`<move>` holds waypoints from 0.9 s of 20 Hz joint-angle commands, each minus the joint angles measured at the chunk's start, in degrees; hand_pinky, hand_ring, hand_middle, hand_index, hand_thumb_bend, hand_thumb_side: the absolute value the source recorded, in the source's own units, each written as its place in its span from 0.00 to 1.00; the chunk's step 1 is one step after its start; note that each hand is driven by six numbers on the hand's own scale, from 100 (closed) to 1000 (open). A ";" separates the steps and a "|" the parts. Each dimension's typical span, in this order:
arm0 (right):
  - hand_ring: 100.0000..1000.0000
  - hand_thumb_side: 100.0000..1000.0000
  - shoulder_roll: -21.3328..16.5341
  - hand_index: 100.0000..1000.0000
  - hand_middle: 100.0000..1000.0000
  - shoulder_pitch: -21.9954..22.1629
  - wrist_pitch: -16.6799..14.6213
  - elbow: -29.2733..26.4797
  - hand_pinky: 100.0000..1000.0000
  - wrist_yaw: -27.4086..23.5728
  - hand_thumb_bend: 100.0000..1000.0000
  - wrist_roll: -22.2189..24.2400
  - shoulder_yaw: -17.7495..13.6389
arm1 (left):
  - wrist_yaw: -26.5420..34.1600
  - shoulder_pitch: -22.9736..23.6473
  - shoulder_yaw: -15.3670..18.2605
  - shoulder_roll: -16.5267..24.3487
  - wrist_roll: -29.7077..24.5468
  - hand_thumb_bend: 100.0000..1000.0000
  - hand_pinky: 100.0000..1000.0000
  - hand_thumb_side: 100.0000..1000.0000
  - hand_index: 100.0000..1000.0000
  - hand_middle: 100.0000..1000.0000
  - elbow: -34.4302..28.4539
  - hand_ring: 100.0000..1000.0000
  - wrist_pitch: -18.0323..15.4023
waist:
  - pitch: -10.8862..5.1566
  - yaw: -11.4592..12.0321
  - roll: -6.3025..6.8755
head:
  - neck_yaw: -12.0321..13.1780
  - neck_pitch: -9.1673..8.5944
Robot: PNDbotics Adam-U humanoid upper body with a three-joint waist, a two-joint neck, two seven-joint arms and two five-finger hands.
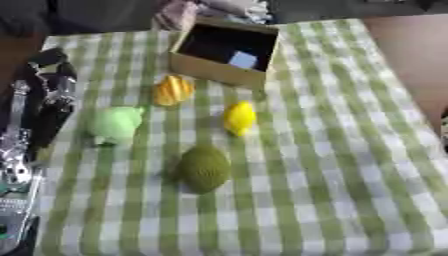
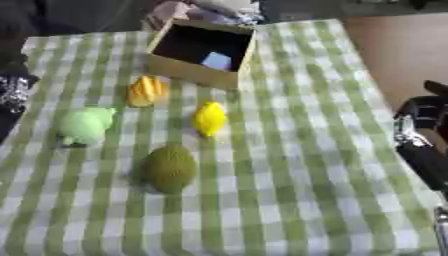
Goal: Pick up objects on the table and place them in the box.
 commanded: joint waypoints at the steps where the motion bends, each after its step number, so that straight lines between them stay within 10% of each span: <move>1: 0.62 0.37 -0.52 0.84 0.60 -0.35 -0.09 -0.51 0.58 0.16 0.00 0.01 -0.28 | -1.10 0.18 0.45 3.38 -0.99 0.03 0.73 0.59 0.85 0.75 -0.85 0.66 -0.46 | -0.67 -0.08 -0.46 | -0.14 0.26; 10: 0.62 0.37 -0.58 0.84 0.60 -0.32 -0.07 -0.49 0.58 0.17 0.00 0.03 -0.34 | -2.37 0.76 0.47 5.95 -3.00 0.02 0.73 0.54 0.85 0.76 -0.85 0.66 -1.19 | -0.65 -0.11 -0.55 | 0.08 0.26; 18: 0.62 0.37 -0.93 0.83 0.60 -0.25 -0.07 -0.36 0.58 0.27 0.00 0.24 -0.23 | -13.34 3.38 0.14 16.93 -13.36 0.15 0.74 0.36 0.85 0.76 -0.85 0.69 -0.82 | -0.86 -0.21 -0.20 | -0.20 0.26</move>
